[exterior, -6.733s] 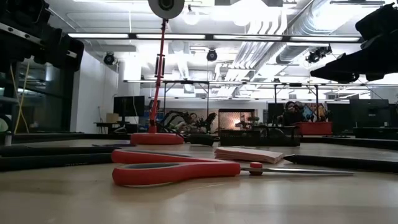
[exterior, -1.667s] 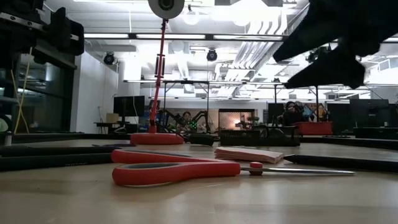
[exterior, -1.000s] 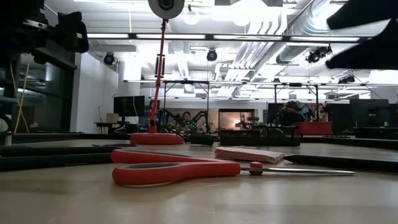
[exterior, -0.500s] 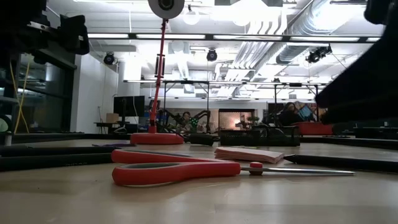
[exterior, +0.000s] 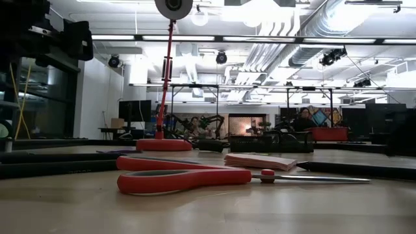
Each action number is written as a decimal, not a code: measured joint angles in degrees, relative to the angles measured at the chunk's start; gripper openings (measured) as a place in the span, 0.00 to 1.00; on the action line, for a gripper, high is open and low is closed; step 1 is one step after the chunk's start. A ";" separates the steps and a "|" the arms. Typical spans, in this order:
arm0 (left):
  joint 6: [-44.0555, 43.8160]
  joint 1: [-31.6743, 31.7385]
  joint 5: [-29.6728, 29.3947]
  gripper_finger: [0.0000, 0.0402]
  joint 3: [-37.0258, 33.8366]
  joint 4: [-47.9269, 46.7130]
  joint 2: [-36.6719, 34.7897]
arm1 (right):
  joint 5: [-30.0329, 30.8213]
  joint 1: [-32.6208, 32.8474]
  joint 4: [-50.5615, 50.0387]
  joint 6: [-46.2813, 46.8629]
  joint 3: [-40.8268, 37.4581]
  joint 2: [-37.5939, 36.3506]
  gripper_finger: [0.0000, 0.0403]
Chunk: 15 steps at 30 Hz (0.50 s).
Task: Pick and place office supplies into organizer
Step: Put the black pen into the black desk organizer
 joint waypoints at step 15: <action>-0.41 0.00 0.00 0.69 0.00 -0.38 0.00 | 4.95 0.97 -2.04 3.29 0.19 8.71 0.64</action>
